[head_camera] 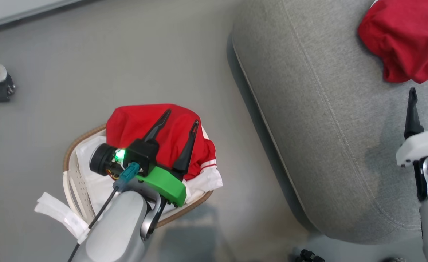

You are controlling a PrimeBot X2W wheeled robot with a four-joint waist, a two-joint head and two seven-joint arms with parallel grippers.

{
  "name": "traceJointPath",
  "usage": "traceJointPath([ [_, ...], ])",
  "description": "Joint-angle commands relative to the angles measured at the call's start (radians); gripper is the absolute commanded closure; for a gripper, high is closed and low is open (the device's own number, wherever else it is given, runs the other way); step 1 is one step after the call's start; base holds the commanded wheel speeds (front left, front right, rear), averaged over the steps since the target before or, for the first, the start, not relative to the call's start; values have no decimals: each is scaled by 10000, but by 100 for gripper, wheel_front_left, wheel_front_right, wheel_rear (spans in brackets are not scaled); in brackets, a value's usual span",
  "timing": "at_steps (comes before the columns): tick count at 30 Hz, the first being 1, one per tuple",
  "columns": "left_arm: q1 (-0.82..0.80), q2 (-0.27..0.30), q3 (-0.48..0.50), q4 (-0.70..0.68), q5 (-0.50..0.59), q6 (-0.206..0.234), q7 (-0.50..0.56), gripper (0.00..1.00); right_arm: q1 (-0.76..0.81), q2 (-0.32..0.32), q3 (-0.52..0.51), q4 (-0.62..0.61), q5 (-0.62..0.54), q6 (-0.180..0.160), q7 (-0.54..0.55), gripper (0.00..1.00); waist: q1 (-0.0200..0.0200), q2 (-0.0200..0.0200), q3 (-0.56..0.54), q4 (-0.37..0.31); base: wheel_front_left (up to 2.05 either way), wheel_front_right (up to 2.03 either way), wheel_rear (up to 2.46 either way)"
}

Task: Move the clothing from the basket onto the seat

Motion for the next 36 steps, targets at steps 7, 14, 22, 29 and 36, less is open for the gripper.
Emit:
traceJointPath([
  [7, 877, -296, 736, 171, 5, 158, 5, 0, 1357, 3, 589, -1207, 308, -14, -21, 0, -1, -1, -1560, 408, 0, 0, 0],
  [14, 1733, -457, 1930, 180, 185, 546, 7, 0, 1860, 335, 1566, -2285, 747, -12, -19, 0, -1, -1, -2523, 1275, 0, 0, 0],
  [22, 2438, -652, 2993, 134, 432, 730, 7, 0, 2267, 660, 2421, -2501, 955, -12, -19, 0, -1, -1, -3200, 2506, 0, 0, 0],
  [29, 3080, -713, 3913, 213, 624, 836, 5, 0, 2530, 928, 2925, -2217, 1002, -14, -19, 0, -1, -1, -3732, 3153, 0, 0, 0],
  [36, 3610, -754, 4373, 195, 847, 768, 7, 0, 2905, 1064, 2939, -1976, 974, -14, -19, 0, -1, -1, -4182, 3518, 0, 0, 0],
])
